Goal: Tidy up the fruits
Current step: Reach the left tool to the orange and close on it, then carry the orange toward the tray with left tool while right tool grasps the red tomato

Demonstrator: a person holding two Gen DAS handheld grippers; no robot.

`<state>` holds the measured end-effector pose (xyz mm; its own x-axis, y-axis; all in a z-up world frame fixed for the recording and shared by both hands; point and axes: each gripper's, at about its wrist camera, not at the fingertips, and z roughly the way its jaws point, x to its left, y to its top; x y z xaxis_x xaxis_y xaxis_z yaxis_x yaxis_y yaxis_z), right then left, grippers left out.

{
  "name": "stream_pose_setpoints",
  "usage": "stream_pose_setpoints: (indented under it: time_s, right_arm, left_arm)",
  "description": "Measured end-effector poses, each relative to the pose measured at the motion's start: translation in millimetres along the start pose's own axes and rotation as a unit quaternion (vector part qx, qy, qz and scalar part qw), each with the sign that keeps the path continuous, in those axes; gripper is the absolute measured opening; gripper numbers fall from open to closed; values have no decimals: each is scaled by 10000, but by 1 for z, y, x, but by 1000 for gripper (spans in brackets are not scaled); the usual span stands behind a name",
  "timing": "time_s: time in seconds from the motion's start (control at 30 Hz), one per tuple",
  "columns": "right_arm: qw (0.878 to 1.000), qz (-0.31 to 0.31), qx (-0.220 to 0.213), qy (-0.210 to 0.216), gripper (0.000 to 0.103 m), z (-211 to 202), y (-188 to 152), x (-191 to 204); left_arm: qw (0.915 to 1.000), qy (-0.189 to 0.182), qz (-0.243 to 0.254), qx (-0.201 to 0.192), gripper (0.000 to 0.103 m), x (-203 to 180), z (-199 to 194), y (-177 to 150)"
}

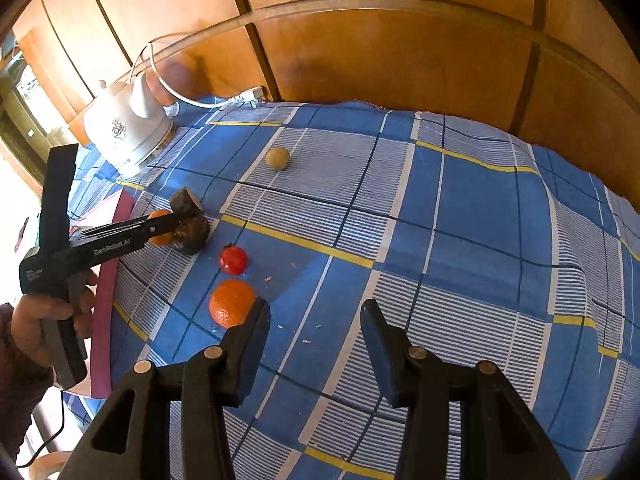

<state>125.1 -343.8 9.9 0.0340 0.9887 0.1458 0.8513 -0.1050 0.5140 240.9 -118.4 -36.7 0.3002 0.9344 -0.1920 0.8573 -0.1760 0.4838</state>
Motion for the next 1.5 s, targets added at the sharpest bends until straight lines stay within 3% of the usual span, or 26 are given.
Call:
stream_pose_setpoints:
  time_s: [0.17,0.4,0.63,0.87,1.07,1.17,1.37,1.5]
  right_arm:
    - [10000,47,-50,25,48,-1,1,-3]
    - [9997,111,49,189,48,6,-2,-5]
    - [9989,70,62,467,46,11,-4,-2]
    - [9974,-79,58,718,45,15,-6,7]
    - [9958,-301,16,866,45,13,6,30]
    - [9956,-601,77,718,45,24,20,51]
    - [9918,-1117,598,139,45,71,38,79]
    - [9904,-1009,931,171,42,93,40,78]
  left_arm:
    - [9996,-228,4,-161,39,-1,-29,-19]
    - [9956,-446,652,-503,39,-32,-78,-60]
    - [9899,-621,1167,-514,39,-66,-92,-113]
    - [9902,-803,1079,-388,39,-70,-96,-153]
    - [9912,-810,938,-468,39,-56,-110,-162]
    - [9915,-801,835,-592,39,-46,-119,-163]
    - [9928,-723,462,-834,39,-15,-139,-162]
    - [9939,-600,176,-908,39,8,-147,-162]
